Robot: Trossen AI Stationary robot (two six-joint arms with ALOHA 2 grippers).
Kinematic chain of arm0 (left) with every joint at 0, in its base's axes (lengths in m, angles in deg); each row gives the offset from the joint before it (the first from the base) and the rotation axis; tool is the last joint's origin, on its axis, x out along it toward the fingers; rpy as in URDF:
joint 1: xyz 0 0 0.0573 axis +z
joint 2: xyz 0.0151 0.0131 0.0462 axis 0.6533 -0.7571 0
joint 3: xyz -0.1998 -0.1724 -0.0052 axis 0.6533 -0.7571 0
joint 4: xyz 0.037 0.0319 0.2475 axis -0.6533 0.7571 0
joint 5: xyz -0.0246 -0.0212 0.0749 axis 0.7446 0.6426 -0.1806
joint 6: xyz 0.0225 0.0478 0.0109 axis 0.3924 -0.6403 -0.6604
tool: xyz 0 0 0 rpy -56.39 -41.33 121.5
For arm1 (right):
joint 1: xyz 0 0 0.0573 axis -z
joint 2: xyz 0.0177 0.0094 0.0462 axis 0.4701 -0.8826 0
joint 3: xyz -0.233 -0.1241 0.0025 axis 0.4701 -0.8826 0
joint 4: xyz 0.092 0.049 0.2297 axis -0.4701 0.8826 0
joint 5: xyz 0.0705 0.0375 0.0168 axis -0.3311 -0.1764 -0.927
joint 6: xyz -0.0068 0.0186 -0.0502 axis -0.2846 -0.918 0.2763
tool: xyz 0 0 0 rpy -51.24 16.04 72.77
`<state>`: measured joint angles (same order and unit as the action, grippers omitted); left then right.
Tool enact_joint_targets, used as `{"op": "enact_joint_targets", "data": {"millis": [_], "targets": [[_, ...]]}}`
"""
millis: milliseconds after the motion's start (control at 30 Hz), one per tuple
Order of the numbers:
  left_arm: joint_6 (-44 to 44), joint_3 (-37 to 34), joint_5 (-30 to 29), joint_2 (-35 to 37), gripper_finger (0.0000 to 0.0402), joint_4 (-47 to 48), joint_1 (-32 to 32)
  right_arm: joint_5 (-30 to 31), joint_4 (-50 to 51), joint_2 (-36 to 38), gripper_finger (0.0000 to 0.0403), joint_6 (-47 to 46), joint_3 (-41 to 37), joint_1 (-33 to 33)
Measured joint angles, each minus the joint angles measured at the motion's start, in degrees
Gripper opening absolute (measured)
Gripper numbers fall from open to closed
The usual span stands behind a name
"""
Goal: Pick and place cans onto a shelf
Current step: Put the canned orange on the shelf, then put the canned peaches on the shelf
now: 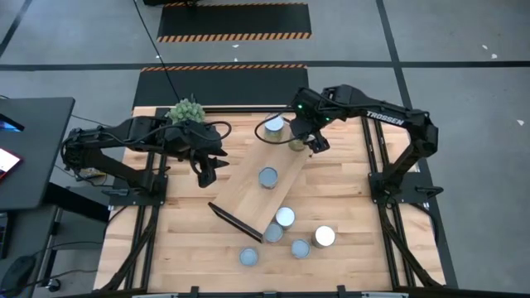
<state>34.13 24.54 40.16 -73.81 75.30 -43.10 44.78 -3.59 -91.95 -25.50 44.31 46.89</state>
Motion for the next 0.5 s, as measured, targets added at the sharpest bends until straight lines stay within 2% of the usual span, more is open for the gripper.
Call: {"op": "enact_joint_targets", "data": {"millis": [233, 500], "targets": [[-0.1, 0.0, 0.0, 0.0, 0.0146, 0.0, 0.0, 2.2, 0.4, 3.9, 0.0398, -2.1, 0.0, -2.1], [-0.2, 0.0, 0.0, 0.0, 0.0146, 0.0, 0.0, 6.1, 3.7, 10.5, 0.0398, -14.9, 0.0, -9.0]]}}
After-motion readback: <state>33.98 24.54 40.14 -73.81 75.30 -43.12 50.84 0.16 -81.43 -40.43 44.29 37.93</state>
